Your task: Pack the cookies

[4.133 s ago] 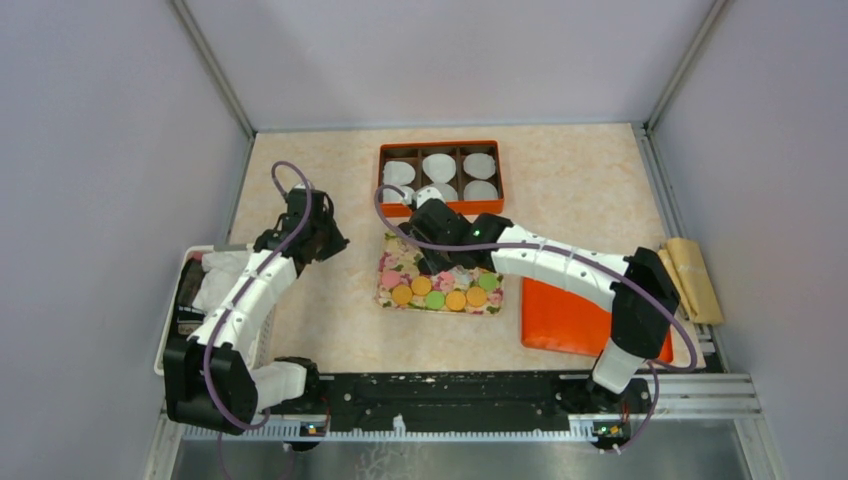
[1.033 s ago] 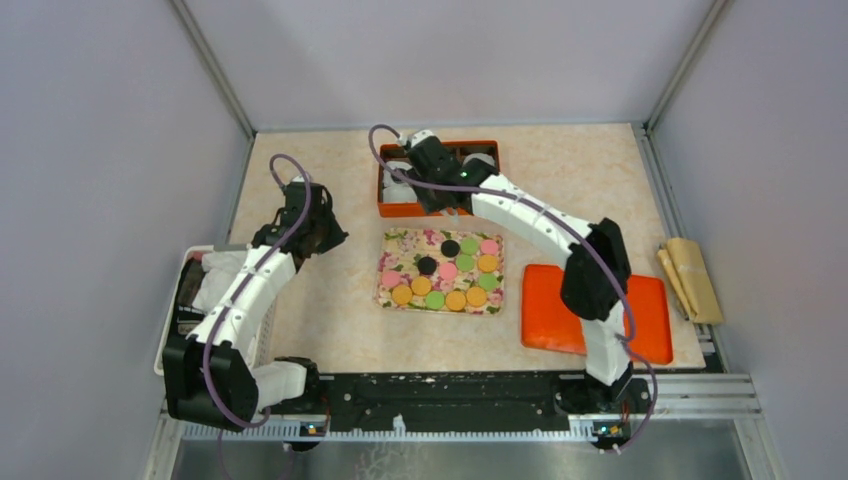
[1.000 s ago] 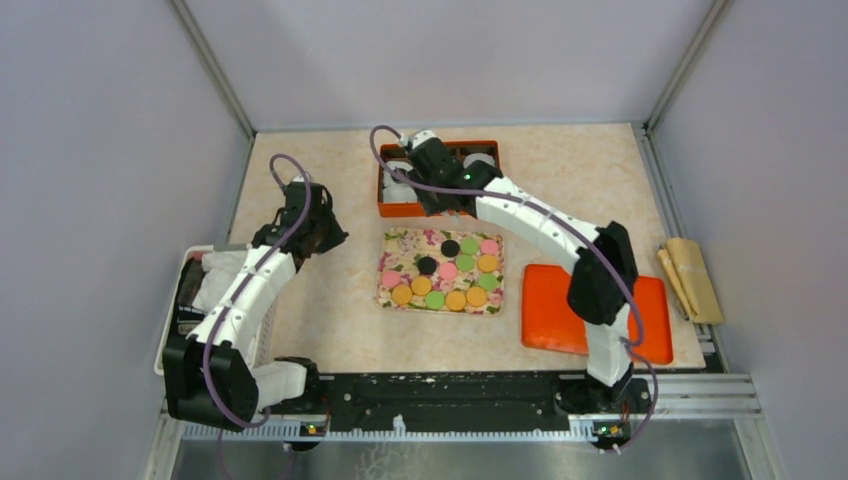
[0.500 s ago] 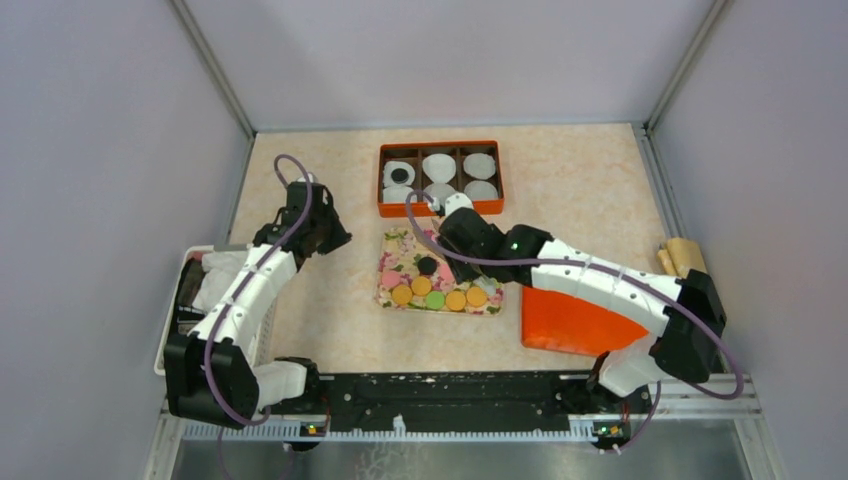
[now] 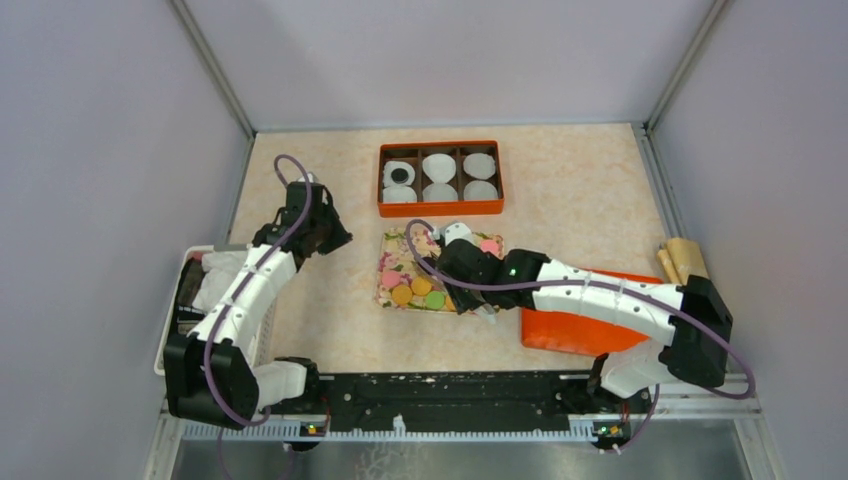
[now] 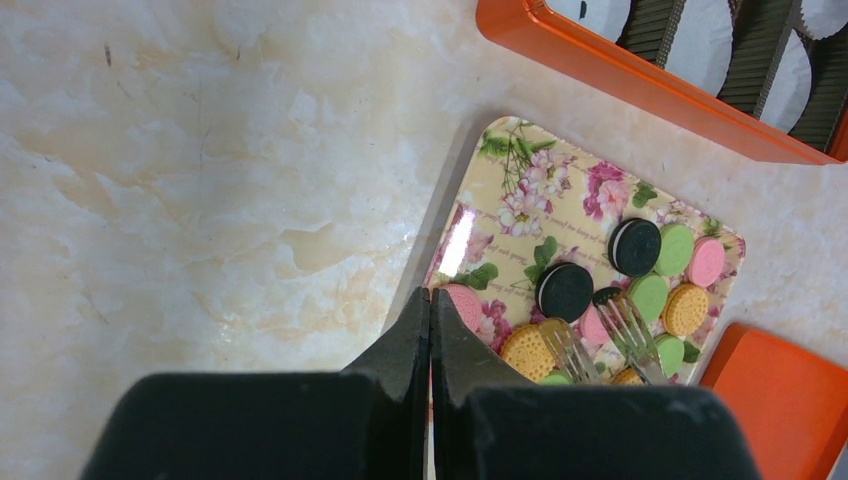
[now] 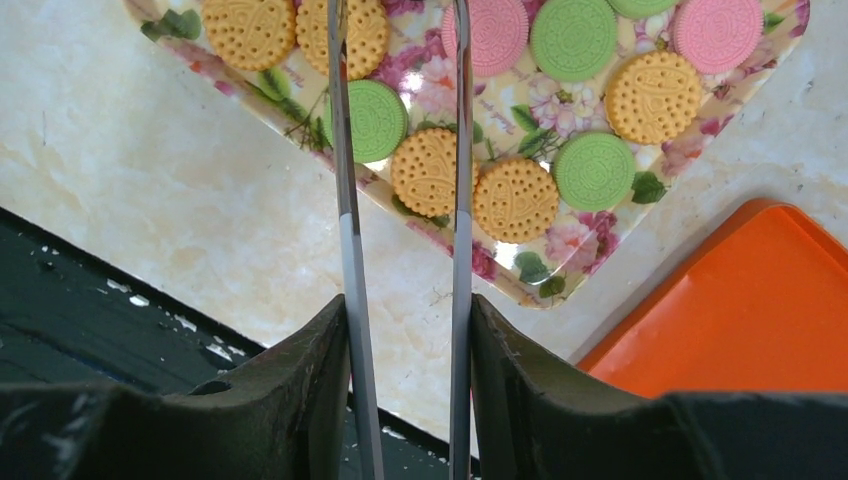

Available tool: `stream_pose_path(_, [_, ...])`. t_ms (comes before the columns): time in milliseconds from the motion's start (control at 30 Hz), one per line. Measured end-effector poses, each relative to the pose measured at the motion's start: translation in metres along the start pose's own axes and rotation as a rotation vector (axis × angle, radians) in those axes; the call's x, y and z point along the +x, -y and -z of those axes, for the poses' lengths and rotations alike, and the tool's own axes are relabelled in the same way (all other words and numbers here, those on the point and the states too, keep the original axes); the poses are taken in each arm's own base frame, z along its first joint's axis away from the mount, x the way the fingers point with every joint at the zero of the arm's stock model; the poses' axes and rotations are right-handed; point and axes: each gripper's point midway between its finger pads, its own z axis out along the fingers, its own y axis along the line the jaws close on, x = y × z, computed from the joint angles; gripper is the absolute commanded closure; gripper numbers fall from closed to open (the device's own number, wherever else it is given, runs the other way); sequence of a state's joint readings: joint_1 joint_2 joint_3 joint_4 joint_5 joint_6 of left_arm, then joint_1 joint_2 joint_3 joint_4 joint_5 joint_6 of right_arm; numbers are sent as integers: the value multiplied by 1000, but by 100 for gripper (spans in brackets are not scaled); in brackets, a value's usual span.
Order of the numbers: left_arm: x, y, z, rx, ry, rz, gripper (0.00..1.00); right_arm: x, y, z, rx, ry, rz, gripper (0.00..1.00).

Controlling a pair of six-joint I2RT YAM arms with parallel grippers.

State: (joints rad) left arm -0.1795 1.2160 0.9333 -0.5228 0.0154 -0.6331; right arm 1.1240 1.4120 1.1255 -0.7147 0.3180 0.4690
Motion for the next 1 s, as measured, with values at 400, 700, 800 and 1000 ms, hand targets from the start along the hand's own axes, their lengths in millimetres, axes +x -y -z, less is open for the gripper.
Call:
stream_pose_path(400, [-1, 1, 2, 5, 7, 0, 100, 8, 1, -13, 26, -22, -10, 58])
stream_pose_path(700, [-2, 0, 2, 1, 9, 0, 100, 12, -2, -30, 45, -51, 1, 88])
stream_pose_path(800, [-2, 0, 2, 1, 9, 0, 100, 3, -4, -26, 45, -30, -4, 93])
stream_pose_path(1000, [-3, 1, 4, 4, 16, -1, 100, -34, -10, -11, 36, 58, -14, 98])
